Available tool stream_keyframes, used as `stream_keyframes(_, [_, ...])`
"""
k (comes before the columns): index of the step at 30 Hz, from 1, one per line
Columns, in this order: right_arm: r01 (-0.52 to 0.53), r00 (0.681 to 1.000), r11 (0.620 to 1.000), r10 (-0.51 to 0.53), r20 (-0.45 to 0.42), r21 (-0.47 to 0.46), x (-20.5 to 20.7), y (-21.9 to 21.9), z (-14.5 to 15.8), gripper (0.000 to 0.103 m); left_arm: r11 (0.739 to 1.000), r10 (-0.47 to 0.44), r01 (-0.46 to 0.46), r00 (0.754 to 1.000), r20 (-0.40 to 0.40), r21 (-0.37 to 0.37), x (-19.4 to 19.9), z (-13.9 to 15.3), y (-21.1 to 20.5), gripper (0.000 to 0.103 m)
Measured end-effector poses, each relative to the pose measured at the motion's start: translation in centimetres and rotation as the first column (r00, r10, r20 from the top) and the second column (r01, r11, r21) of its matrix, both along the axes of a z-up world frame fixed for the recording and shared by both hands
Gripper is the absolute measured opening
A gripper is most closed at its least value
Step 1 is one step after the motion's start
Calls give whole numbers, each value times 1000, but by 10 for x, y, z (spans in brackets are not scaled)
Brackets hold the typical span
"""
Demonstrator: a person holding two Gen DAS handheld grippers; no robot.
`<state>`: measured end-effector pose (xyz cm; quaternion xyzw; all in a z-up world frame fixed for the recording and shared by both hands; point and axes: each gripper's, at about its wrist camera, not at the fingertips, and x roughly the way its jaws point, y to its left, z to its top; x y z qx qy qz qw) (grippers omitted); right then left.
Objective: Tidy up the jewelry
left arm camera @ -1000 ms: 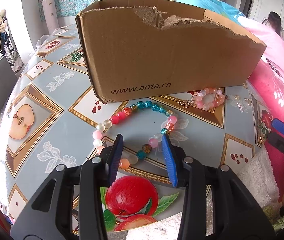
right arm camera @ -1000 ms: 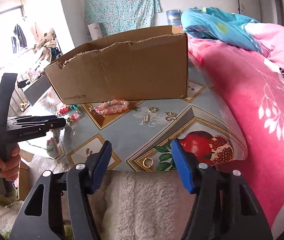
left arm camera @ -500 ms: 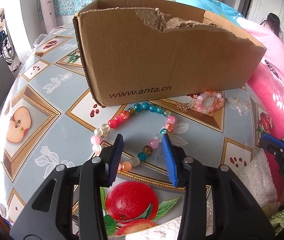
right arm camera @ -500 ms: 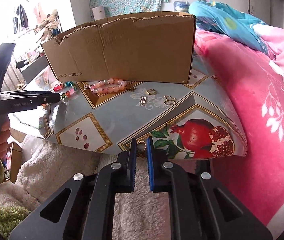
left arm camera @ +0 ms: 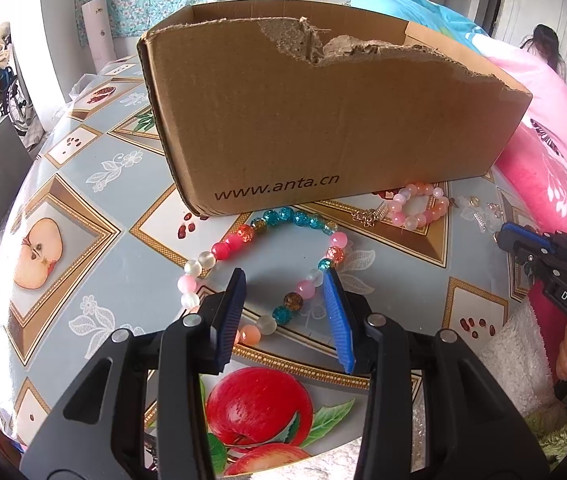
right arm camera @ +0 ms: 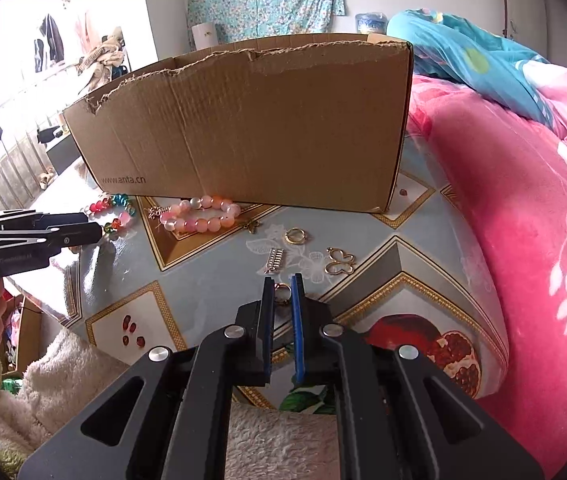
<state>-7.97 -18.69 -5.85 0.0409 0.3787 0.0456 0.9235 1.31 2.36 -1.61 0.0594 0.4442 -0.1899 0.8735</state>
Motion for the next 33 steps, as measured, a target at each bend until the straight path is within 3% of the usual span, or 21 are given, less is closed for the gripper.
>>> stream_keyframes(8, [-12,999,990,7,41,141,-10,4,28,19,992,30,-25,999,36,-126,-4,18,23,39])
stream_keyframes(13, [-109,994,963,105,28,245,7,36,38,30,995,84,-81,995,60,-55,8,21,38,39])
stream_keyframes(18, [-151,987,955,162,-21,254,32,66,39,30,995,72,-71,997,25,-69,18,9,46,39])
stream_keyframes(25, [-119,983,945,156,-100,304,42,73,25,30,992,65,-67,998,-23,-105,12,-2,49,33])
stream_keyframes(28, [-112,981,945,154,-116,308,42,74,22,30,995,81,-82,997,-11,-55,4,-2,47,27])
stream_keyframes(33, [-138,975,943,183,-124,302,51,87,22,30,996,90,-90,996,-4,-11,-5,-1,47,26])
